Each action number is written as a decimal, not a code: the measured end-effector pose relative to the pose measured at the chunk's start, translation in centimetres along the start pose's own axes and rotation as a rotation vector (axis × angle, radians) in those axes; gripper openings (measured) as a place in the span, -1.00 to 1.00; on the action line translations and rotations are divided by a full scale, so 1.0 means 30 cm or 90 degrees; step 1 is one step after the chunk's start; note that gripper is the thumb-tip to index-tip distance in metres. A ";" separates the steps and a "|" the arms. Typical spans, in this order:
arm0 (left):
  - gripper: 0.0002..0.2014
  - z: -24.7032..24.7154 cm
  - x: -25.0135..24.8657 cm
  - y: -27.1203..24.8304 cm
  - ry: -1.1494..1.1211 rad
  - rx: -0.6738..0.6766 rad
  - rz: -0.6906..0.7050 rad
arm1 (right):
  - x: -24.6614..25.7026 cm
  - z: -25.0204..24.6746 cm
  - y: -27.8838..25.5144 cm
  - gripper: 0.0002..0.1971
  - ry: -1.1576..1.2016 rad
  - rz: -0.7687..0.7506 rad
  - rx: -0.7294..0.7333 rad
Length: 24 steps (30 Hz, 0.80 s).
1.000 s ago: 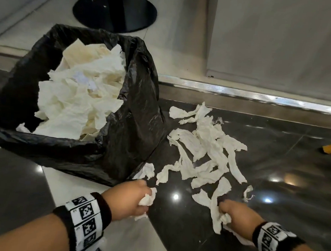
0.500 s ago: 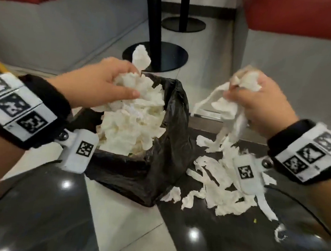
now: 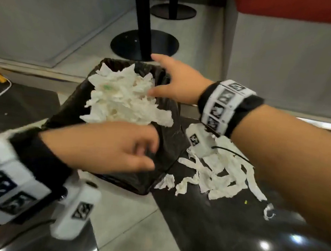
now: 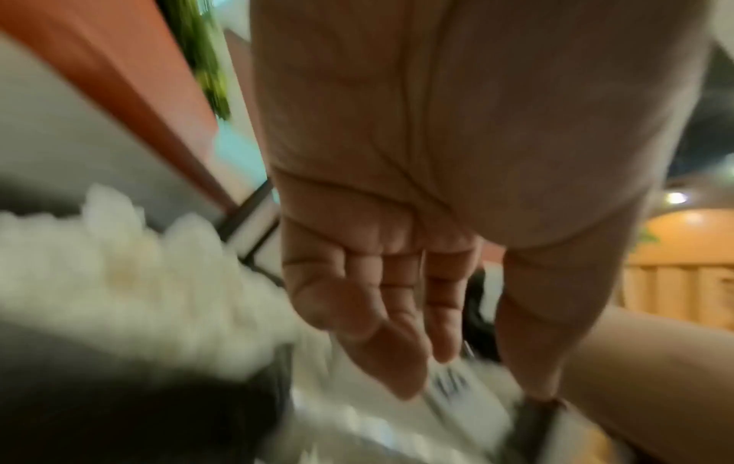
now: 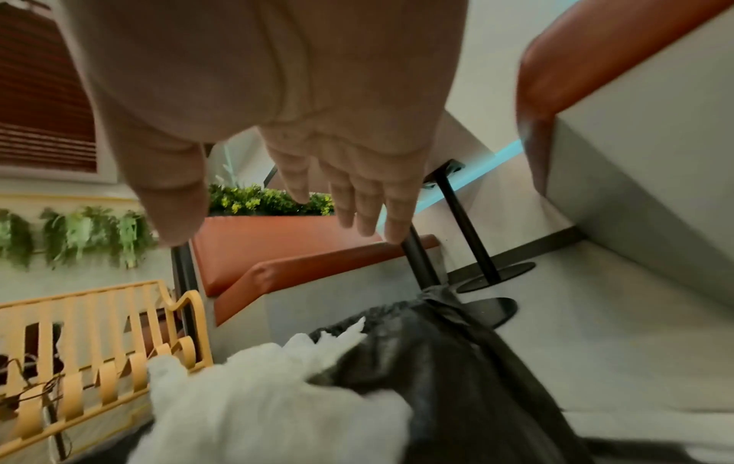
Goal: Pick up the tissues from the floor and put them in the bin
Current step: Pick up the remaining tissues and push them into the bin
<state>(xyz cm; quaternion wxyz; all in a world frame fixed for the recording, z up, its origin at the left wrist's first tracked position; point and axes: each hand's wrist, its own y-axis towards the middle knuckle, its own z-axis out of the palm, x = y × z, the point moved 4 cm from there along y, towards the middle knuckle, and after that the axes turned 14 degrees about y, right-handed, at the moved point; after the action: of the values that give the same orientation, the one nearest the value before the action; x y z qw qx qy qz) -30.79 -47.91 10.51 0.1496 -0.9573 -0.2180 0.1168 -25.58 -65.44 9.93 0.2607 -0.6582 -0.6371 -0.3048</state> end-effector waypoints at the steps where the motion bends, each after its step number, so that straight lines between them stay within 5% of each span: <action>1: -0.79 0.066 -0.066 0.026 0.015 0.093 0.083 | -0.042 -0.030 -0.050 -0.19 0.013 0.003 -0.023; 3: -0.76 0.200 -0.151 0.093 0.077 0.215 0.184 | -0.158 -0.074 -0.166 -0.34 0.004 0.044 -0.038; 7: -0.56 0.428 -0.190 0.293 0.213 0.320 0.167 | -0.493 -0.064 -0.399 -0.50 -0.128 0.213 0.031; 11: -0.35 0.579 -0.186 0.530 0.195 0.291 -0.020 | -0.791 -0.023 -0.588 -0.50 -0.164 0.389 0.055; 16: -0.16 0.879 -0.132 0.546 -0.064 0.313 -0.345 | -0.948 0.127 -0.713 -0.23 -0.084 0.538 0.076; 20: -0.50 1.000 -0.171 0.508 -0.113 0.183 -0.412 | -0.984 0.254 -0.738 -0.06 -0.125 0.544 0.162; 24: -0.73 1.019 -0.175 0.497 -0.087 0.103 -0.386 | -0.970 0.305 -0.709 -0.36 -0.120 0.498 0.169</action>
<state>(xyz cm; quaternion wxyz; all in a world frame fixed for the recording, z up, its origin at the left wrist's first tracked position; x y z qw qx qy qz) -38.51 -55.90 -22.05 0.2382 -0.8238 -0.4927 0.1479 -46.24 -77.41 -18.58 0.3797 -0.8363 -0.3939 -0.0365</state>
